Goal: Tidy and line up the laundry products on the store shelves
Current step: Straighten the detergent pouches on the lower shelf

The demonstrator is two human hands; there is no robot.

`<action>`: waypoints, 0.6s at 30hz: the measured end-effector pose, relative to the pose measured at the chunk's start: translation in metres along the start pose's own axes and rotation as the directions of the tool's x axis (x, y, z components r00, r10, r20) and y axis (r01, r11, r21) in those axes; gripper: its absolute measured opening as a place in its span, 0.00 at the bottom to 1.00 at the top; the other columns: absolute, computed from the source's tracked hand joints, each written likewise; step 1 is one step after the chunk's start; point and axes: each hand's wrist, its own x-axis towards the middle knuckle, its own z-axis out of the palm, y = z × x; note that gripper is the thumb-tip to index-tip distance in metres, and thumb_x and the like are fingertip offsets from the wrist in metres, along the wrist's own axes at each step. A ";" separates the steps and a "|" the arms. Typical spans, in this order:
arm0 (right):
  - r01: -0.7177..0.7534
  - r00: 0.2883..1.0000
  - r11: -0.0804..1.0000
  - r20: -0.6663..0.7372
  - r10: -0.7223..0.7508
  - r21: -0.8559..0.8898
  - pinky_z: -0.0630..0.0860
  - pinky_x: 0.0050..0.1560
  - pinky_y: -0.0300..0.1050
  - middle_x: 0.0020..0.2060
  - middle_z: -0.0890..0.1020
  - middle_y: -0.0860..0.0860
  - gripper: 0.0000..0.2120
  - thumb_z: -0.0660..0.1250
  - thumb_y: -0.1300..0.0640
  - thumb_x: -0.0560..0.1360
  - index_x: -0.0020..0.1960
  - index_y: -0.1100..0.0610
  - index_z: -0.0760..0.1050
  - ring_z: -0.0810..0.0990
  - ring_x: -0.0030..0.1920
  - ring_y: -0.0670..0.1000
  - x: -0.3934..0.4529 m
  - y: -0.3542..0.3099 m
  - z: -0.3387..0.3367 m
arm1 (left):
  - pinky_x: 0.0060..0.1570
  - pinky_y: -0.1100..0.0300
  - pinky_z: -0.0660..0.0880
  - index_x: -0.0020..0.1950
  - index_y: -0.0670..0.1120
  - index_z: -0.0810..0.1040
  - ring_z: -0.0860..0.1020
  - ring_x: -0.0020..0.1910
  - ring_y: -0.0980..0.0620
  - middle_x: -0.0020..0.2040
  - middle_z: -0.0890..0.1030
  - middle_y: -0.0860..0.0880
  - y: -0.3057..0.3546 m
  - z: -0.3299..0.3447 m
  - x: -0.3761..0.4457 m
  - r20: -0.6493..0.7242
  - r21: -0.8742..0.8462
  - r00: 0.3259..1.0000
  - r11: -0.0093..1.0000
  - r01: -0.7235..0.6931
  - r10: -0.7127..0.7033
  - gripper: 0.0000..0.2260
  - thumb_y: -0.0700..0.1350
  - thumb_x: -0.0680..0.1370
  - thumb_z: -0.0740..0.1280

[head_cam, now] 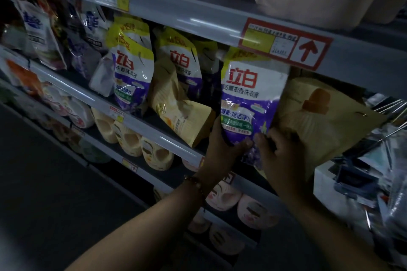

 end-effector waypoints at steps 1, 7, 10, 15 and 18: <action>-0.035 0.999 0.998 -0.001 0.035 -0.056 0.74 0.38 0.38 0.43 0.82 0.47 0.09 0.66 0.49 0.79 0.44 0.53 0.75 0.81 0.44 0.46 -0.005 0.010 0.007 | 0.64 0.44 0.75 0.76 0.53 0.61 0.72 0.70 0.50 0.71 0.72 0.50 -0.007 -0.002 0.004 -0.030 0.157 0.999 0.987 -0.021 0.026 0.39 0.49 0.71 0.78; -0.242 0.970 0.964 -0.011 0.242 -0.111 0.79 0.40 0.48 0.46 0.83 0.51 0.07 0.69 0.54 0.77 0.46 0.58 0.77 0.81 0.45 0.49 -0.026 0.036 0.041 | 0.70 0.45 0.68 0.82 0.51 0.45 0.62 0.75 0.43 0.79 0.58 0.43 -0.027 -0.001 -0.007 -0.010 0.752 0.999 0.659 -0.018 0.039 0.45 0.55 0.75 0.71; -0.247 0.969 0.965 -0.005 0.247 -0.084 0.80 0.44 0.48 0.52 0.83 0.53 0.09 0.70 0.55 0.76 0.53 0.60 0.77 0.81 0.52 0.51 -0.028 0.037 0.047 | 0.68 0.47 0.67 0.82 0.46 0.48 0.65 0.72 0.40 0.77 0.59 0.41 -0.024 0.004 -0.013 -0.028 0.838 0.997 0.546 -0.017 0.074 0.41 0.51 0.77 0.69; -0.382 0.924 0.923 0.014 0.382 0.045 0.68 0.41 0.28 0.56 0.80 0.52 0.11 0.70 0.60 0.76 0.57 0.60 0.75 0.77 0.56 0.46 -0.030 0.026 0.053 | 0.66 0.45 0.72 0.81 0.49 0.43 0.62 0.74 0.42 0.78 0.57 0.42 -0.030 0.004 -0.014 -0.035 0.802 0.999 0.597 0.011 0.028 0.42 0.51 0.78 0.69; -0.433 0.901 0.898 0.001 0.434 0.080 0.67 0.37 0.29 0.50 0.80 0.53 0.05 0.70 0.61 0.76 0.49 0.58 0.73 0.79 0.53 0.50 -0.023 0.023 0.055 | 0.66 0.44 0.73 0.82 0.49 0.44 0.61 0.75 0.41 0.78 0.56 0.42 -0.032 0.008 -0.009 -0.050 0.785 0.998 0.619 0.020 0.030 0.41 0.50 0.79 0.68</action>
